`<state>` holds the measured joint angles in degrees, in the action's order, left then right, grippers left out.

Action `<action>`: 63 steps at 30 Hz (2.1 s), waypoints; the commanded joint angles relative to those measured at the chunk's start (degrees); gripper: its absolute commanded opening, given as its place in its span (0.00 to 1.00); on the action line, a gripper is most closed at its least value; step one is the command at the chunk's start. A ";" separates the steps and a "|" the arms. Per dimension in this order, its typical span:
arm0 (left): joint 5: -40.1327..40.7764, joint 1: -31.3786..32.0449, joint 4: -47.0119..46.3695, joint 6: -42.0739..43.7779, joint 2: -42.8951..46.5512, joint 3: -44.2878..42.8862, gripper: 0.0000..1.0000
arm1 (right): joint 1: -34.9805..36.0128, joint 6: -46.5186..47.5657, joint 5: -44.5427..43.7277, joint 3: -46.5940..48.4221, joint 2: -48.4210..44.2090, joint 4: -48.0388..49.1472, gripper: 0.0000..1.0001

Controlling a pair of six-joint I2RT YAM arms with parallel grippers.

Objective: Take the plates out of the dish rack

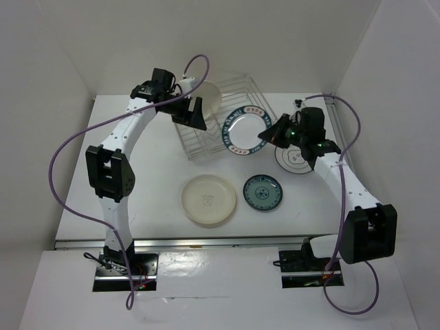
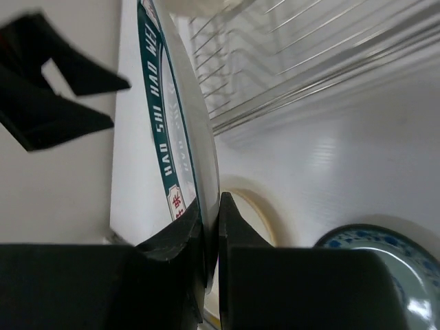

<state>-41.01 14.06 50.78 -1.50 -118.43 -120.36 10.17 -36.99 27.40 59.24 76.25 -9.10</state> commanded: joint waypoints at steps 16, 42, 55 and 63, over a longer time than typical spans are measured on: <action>41.18 -1.41 -12.55 1.23 -1.79 11.46 0.88 | -21.06 -9.15 -29.16 0.88 -9.71 -17.36 0.00; 50.16 -4.92 -16.15 7.47 -6.28 8.73 0.32 | -22.22 -7.83 -20.90 -9.67 8.03 1.72 0.00; 53.93 -4.92 -17.74 11.17 -7.43 4.43 0.34 | -22.22 -2.39 -17.20 -9.15 13.75 -8.27 0.68; 55.52 -4.92 -17.74 13.71 -9.62 0.04 0.38 | -21.52 4.29 -20.45 -2.47 14.37 -21.21 0.93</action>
<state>9.74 9.56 35.53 6.26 -128.49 -116.07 -11.86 -36.77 8.60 52.84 91.07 -24.73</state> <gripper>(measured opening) 0.382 0.927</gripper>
